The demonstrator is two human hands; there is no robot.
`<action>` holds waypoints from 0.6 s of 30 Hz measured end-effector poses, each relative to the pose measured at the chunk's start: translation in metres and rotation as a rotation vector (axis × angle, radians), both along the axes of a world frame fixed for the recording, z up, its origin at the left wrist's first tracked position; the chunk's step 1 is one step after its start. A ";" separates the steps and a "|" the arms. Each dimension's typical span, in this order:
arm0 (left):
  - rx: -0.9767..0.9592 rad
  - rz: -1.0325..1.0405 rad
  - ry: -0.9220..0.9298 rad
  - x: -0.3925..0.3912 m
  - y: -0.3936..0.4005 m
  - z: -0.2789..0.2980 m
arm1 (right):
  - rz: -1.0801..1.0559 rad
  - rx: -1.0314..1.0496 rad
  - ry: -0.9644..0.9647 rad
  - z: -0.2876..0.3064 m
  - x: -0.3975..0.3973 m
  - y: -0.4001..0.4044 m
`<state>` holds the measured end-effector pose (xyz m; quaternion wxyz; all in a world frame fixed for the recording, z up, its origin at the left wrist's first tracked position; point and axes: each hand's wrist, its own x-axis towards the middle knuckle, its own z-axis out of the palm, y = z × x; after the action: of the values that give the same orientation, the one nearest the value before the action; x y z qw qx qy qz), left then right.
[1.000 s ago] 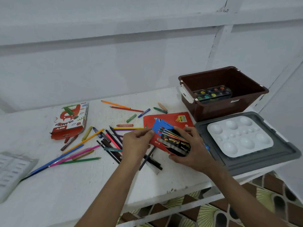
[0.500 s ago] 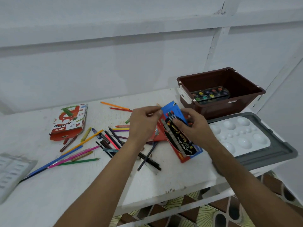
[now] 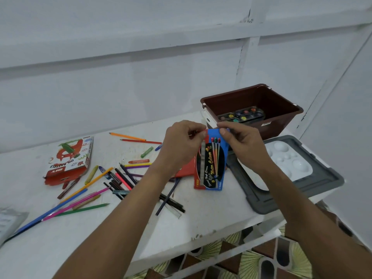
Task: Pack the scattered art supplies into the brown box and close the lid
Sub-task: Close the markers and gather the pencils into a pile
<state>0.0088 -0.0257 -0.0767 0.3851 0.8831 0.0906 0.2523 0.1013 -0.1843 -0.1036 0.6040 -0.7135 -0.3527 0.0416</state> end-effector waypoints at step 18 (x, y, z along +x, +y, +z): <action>0.353 -0.359 0.193 -0.006 0.031 0.023 | 0.090 -0.307 -0.649 0.016 0.011 -0.014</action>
<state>0.0028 0.0058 -0.0541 0.2534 0.9585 -0.0762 0.1065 0.1120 -0.1984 -0.0876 0.3439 -0.7557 -0.5469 -0.1078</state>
